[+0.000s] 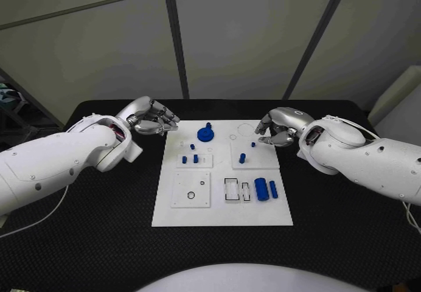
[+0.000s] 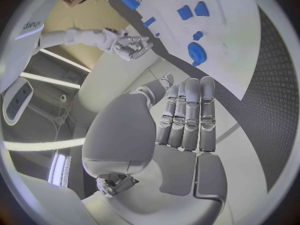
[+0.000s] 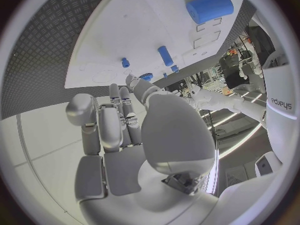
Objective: Assemble the parts on the task board
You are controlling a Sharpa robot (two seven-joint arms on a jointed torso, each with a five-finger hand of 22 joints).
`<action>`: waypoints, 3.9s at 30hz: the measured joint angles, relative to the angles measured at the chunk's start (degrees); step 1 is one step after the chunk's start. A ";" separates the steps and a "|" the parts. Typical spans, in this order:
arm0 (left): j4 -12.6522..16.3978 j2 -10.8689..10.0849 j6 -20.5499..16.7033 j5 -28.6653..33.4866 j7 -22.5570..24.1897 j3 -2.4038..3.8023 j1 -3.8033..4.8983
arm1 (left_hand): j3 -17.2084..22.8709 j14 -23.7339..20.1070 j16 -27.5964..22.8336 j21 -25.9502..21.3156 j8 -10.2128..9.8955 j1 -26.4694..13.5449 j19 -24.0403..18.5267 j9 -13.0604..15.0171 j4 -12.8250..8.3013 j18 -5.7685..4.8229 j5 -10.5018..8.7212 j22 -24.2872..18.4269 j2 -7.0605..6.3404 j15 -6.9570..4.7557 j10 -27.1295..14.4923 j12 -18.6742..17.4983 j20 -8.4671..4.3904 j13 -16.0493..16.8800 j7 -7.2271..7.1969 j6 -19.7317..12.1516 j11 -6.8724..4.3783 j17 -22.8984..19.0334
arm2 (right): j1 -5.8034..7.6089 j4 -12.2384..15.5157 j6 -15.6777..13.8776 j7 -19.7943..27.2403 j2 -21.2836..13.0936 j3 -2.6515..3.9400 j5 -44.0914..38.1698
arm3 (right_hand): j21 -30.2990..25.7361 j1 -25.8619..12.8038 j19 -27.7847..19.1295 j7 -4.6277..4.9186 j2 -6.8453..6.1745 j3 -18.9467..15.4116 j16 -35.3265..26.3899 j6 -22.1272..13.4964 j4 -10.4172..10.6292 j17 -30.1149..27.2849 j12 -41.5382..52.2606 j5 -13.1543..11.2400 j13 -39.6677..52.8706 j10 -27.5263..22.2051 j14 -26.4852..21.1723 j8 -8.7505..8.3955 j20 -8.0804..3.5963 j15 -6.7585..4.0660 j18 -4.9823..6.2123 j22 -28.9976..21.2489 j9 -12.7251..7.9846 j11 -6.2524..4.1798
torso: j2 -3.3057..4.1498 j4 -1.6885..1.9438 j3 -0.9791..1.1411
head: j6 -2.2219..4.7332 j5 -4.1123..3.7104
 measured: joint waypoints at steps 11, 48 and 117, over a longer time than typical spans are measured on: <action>3.02 -1.67 -2.23 21.89 3.88 -0.03 -0.43 | -1.78 -1.93 -2.80 -3.40 -0.54 -1.29 -0.83 -0.08 0.62 -0.01 0.00 -2.07 0.31 0.51 -0.97 0.00 0.43 -0.01 0.00 0.00 0.53 -2.19 | -1.46 -0.63 1.56 -2.47 1.67 -0.07 -5.09 | 0.58 -0.31 0.20 0.42 -0.59 0.49 0.45 -0.42 -0.17 0.23 -1.69 0.00 -1.70 -0.42 0.01 -1.30 0.21 0.40 0.01 0.53 -0.05 0.42 | 0.02 0.01 -0.04 | 0.34 -0.59; 3.99 -1.55 -1.74 33.69 6.25 -0.04 -0.85 | -2.31 -1.92 -3.55 -4.94 -0.76 -1.28 -0.91 -0.06 0.53 -0.01 0.00 -3.09 0.31 0.51 -1.37 0.00 0.51 -0.03 0.00 -0.01 0.53 -3.31 | -2.14 -3.33 2.83 -3.28 4.96 -0.03 -7.01 | 4.53 1.98 2.86 -0.92 1.71 5.82 1.99 6.26 -2.72 0.88 -1.33 -2.09 -3.32 7.69 0.01 -0.44 -0.61 -0.65 -0.89 6.61 1.02 -1.33 | 0.06 -0.04 -0.04 | 0.01 -0.51; 3.19 0.08 -0.32 33.94 6.24 -0.04 -0.87 | -2.93 -2.95 -4.53 -6.27 -1.43 -0.52 -1.12 -0.16 0.20 -0.02 0.00 -4.04 1.07 1.13 -3.20 0.22 0.72 -0.04 0.83 -0.84 1.13 -4.66 | -3.22 16.77 -5.73 -6.25 4.82 0.01 -5.31 | 6.10 1.48 3.86 -0.79 1.97 5.61 2.67 6.36 -3.60 0.89 -3.03 -0.64 -3.59 7.45 0.01 -1.31 -0.83 -0.64 -1.78 8.99 0.64 -1.10 | -0.04 0.07 -0.17 | -0.09 2.54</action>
